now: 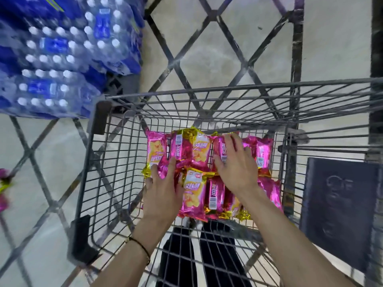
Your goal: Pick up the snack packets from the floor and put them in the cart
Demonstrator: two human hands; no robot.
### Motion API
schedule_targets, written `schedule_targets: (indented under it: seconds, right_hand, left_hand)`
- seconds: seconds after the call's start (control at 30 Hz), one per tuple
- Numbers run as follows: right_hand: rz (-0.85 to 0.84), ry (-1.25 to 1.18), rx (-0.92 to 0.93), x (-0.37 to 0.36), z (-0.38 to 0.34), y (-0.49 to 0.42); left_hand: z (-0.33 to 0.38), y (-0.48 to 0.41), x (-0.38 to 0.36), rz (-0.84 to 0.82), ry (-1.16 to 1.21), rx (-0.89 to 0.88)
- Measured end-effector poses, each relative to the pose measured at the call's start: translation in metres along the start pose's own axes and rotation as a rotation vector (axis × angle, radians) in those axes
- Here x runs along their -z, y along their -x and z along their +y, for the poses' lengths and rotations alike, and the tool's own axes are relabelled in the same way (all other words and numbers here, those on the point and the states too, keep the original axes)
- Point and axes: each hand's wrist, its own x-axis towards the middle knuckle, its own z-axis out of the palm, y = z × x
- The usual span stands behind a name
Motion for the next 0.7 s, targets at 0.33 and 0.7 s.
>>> schedule_targets:
  seconds: [0.33,0.7]
  right_hand:
    - [0.047,0.090,0.071,0.071,-0.006,0.072]
    - [0.126,0.195,0.289,0.152,-0.093,0.163]
  left_hand:
    - [0.019,0.057,0.065,0.079,-0.084,-0.055]
    - [-0.015,0.190,0.147,0.260,-0.063,0.013]
